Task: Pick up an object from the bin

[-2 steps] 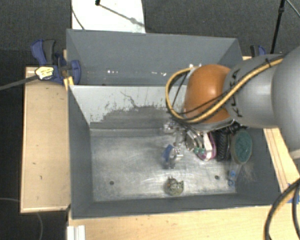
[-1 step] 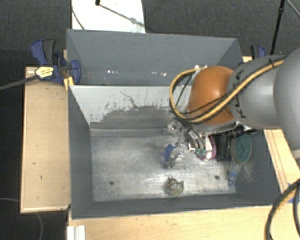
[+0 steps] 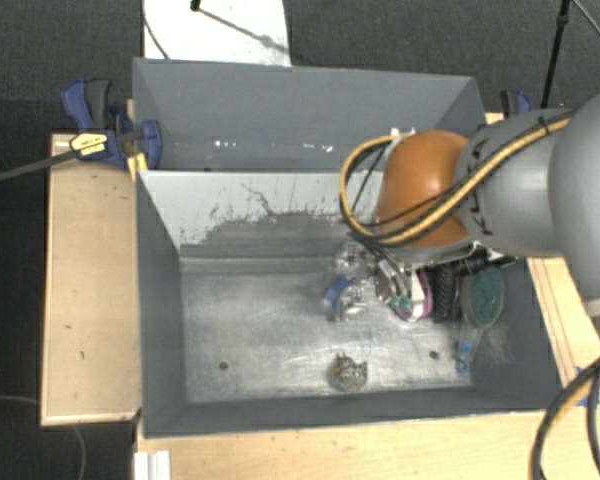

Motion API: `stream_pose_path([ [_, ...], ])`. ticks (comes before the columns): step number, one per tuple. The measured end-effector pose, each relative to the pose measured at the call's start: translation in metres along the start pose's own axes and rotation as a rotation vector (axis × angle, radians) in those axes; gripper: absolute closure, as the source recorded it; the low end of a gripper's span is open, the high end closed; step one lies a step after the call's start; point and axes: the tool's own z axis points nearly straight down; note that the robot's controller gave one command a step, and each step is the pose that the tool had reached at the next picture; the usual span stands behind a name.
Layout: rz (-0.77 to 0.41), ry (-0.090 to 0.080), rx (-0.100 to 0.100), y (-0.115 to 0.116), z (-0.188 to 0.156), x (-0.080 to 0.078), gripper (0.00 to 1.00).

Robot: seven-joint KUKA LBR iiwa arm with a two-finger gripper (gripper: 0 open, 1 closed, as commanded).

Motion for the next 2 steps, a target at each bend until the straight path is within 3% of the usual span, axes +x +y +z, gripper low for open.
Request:
stream_pose_path([
  [2,-0.002,0.0,0.004,0.001,-0.06,-0.003,1.0],
])
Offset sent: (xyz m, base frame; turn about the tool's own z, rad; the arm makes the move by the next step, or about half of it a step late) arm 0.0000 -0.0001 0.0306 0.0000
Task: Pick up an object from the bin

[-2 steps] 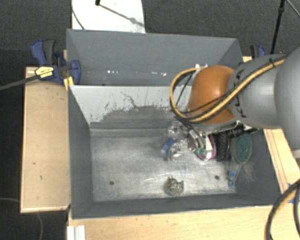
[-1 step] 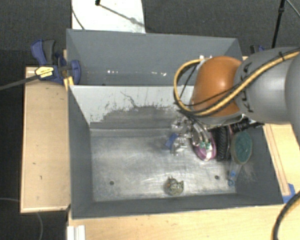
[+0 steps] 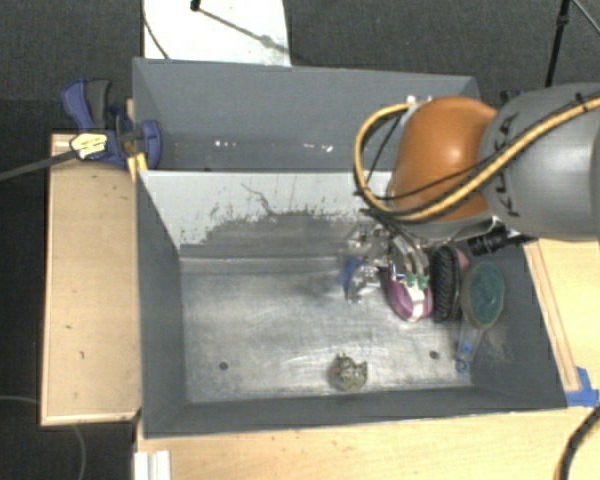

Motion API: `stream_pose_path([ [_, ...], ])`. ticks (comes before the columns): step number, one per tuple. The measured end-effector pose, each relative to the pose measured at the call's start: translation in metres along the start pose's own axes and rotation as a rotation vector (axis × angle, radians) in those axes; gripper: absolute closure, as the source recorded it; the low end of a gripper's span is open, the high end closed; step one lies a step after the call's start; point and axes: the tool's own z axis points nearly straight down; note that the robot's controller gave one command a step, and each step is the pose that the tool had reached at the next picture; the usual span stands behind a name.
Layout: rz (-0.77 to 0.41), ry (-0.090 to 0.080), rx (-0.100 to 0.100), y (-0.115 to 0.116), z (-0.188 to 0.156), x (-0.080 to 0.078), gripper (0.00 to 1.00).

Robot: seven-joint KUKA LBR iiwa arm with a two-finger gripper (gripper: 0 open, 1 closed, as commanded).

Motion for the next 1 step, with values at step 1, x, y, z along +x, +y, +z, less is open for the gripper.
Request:
stream_pose_path([
  [1,0.001,0.0,0.0,0.0003,-0.0139,-0.0012,1.0],
])
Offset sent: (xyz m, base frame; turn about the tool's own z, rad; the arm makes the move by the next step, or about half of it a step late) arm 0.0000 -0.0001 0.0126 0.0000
